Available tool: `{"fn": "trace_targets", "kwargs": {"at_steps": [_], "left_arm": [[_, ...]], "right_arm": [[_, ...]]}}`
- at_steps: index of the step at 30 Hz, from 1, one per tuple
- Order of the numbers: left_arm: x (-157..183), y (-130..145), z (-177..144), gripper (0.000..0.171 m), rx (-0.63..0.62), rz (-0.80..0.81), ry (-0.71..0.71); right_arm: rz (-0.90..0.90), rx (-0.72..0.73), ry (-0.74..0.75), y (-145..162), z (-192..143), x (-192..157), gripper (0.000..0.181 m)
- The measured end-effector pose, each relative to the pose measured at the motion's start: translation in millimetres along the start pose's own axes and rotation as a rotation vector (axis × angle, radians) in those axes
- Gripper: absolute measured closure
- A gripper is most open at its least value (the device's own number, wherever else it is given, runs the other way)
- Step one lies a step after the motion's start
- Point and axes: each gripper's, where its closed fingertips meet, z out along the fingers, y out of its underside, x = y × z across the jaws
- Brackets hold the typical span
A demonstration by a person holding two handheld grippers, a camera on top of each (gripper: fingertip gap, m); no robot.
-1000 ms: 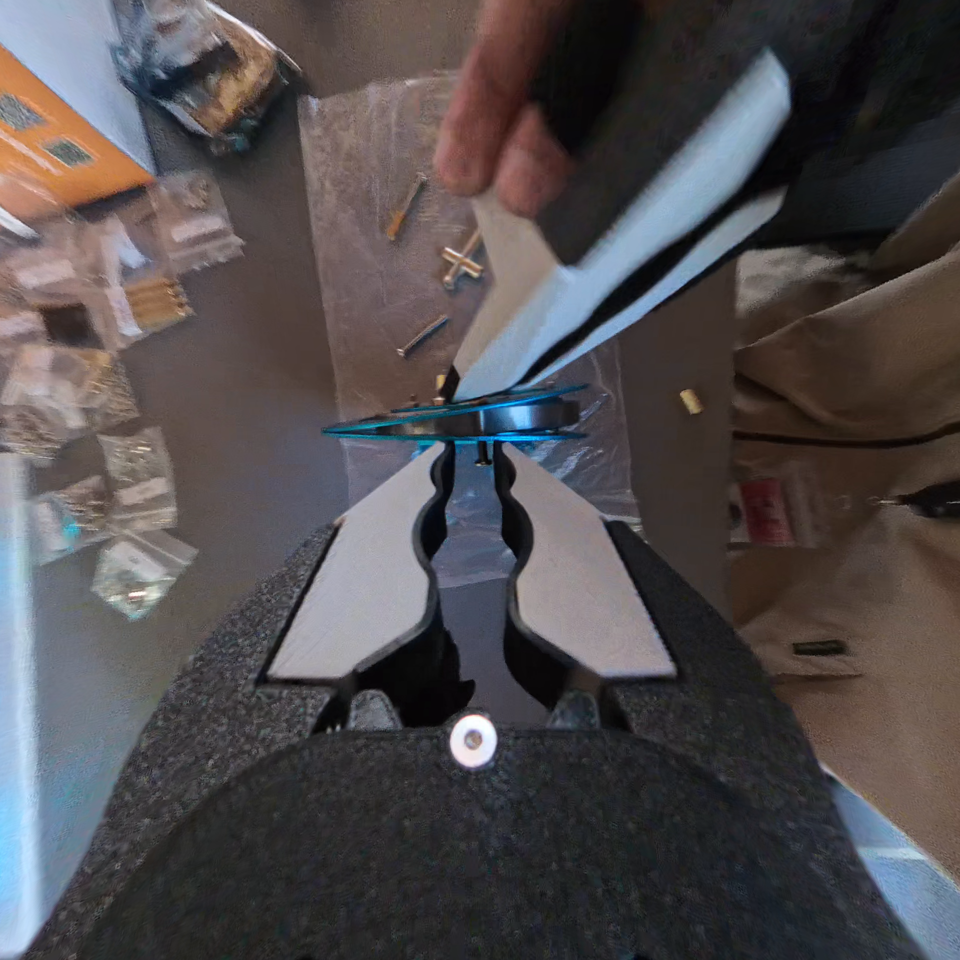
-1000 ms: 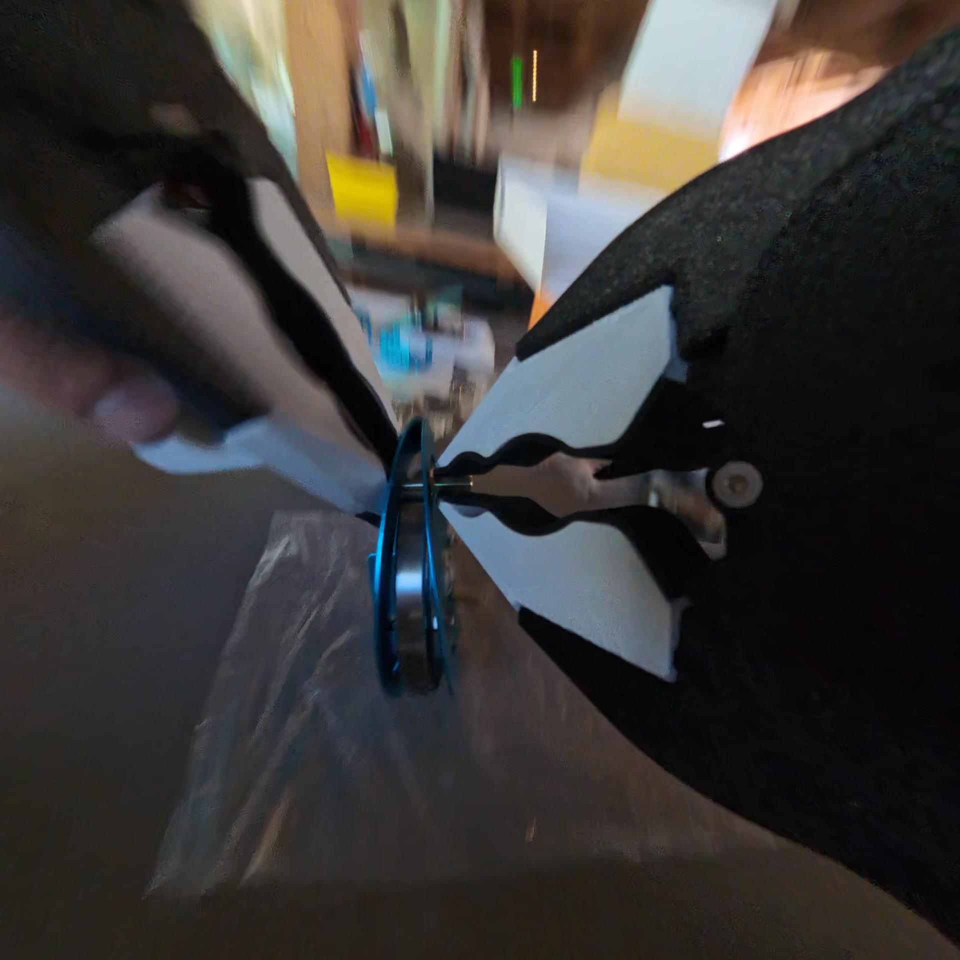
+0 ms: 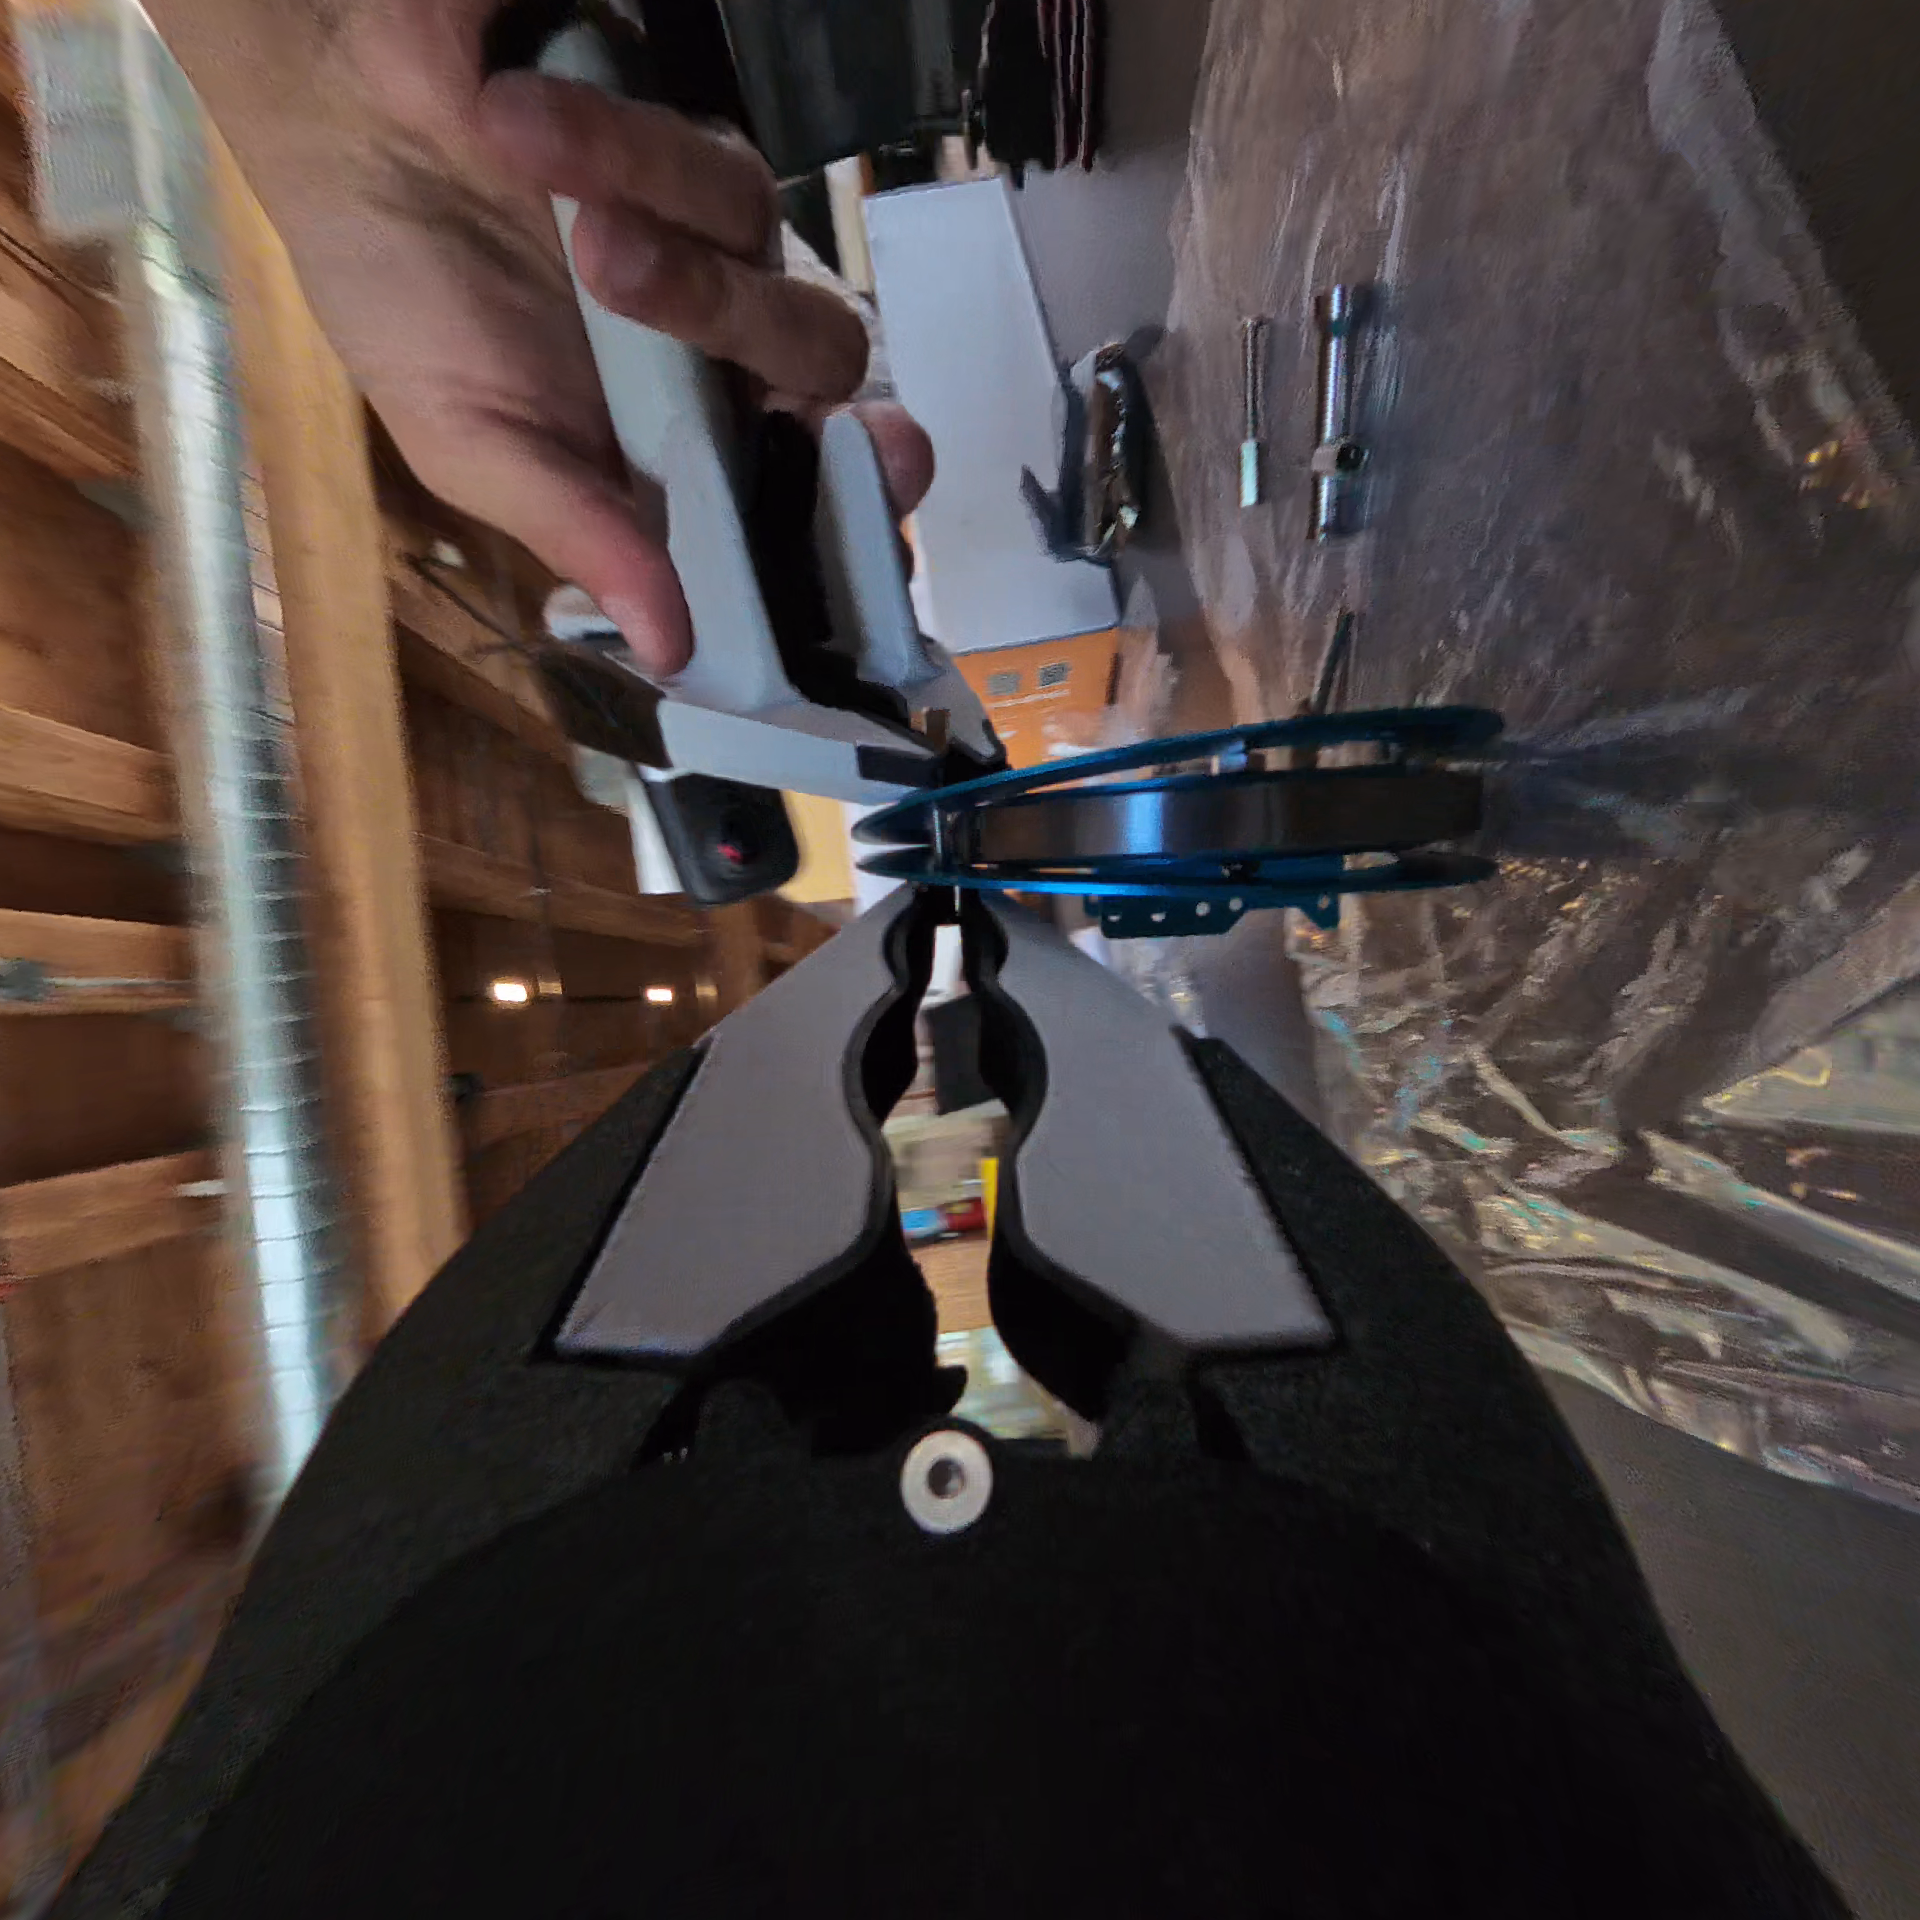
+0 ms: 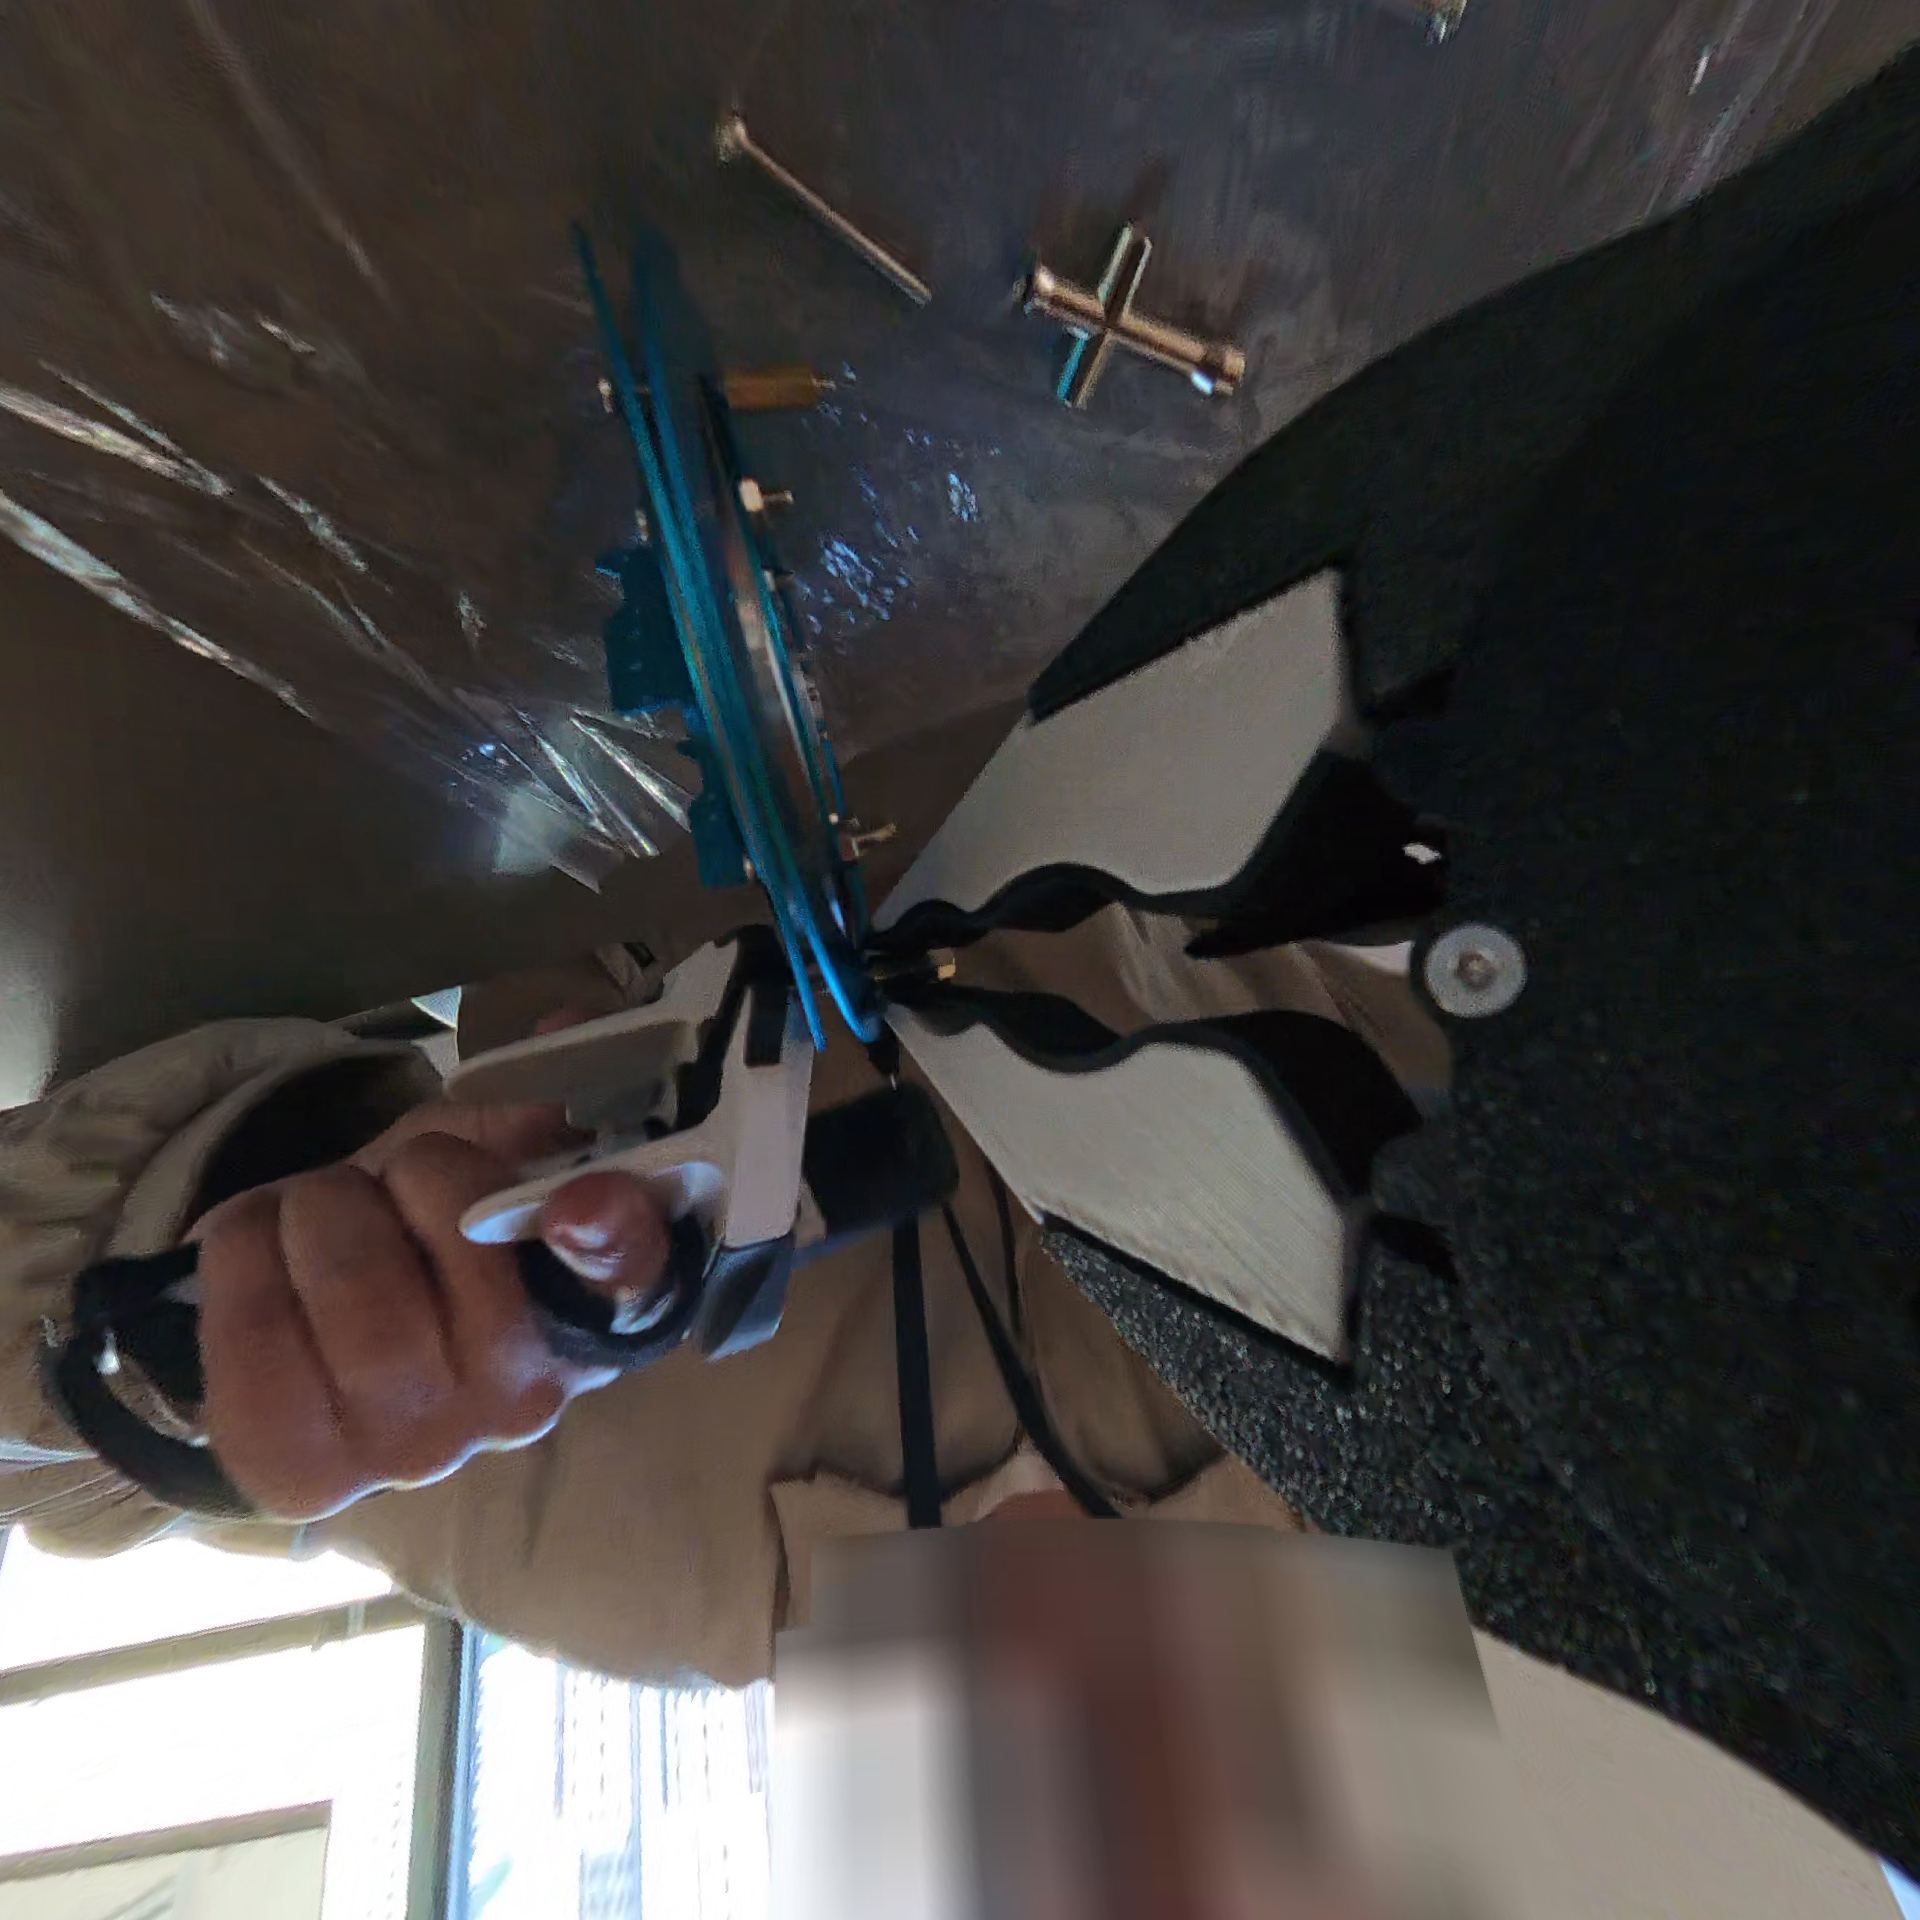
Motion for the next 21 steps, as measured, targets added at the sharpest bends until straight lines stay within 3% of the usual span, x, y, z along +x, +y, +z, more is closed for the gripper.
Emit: {"fn": "trace_targets", "kwargs": {"at_steps": [2,4,6,11,15,17,19,21], "left_arm": [[2,2,-1,0.169,0.008,-0.122,0.101],[4,5,-2,0.169,0.021,-0.282,0.257],[6,10,-5,0.168,0.026,-0.459,0.448],[13,17,-16,0.168,0.029,-0.846,0.926],[12,13,-25,0.168,0.039,-1.082,1.250],[12,11,-28,0.168,0.052,-1.122,1.353],[11,12,-24,0.168,0.039,-1.167,1.379],[11,15,-20,0.168,0.045,-1.157,1.341]], "right_arm": [[-0.148,0.005,0.127,-3,-1,1,0.176],[-0.400,0.024,0.354,-9,-4,3,0.175],[-0.664,0.083,0.671,-21,-13,7,0.161],[-1.265,0.190,1.463,-33,-26,-7,0.150],[-1.485,0.108,1.892,-34,-16,2,0.147],[-1.581,0.083,2.046,-40,-15,1,0.151],[-1.642,0.076,2.136,-45,-17,-1,0.172],[-1.607,0.063,2.109,-46,-20,1,0.175]]}}
